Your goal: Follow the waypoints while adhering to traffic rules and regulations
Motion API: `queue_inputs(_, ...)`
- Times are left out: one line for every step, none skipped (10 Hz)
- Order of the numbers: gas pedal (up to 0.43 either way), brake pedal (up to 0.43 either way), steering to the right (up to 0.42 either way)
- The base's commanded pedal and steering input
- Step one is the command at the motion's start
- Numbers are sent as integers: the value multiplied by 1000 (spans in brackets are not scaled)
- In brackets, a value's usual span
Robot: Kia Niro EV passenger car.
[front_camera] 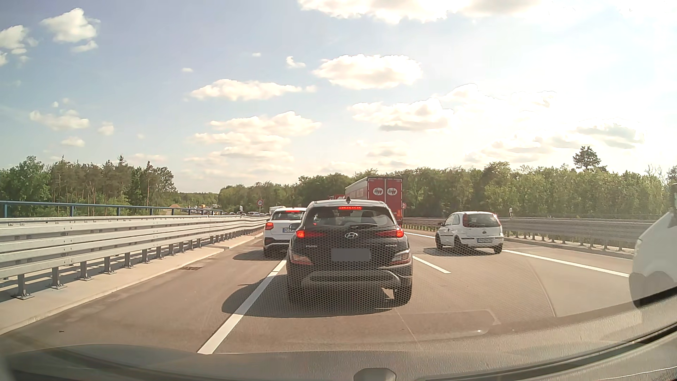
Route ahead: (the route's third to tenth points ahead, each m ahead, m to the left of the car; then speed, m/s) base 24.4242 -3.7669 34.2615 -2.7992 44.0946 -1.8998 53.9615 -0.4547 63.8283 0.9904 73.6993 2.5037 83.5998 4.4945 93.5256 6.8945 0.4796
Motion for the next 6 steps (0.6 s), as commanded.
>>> queue_inputs(0,232,-11)
queue_inputs(0,232,-11)
queue_inputs(0,232,-11)
queue_inputs(0,232,-12)
queue_inputs(0,232,-12)
queue_inputs(0,232,-12)
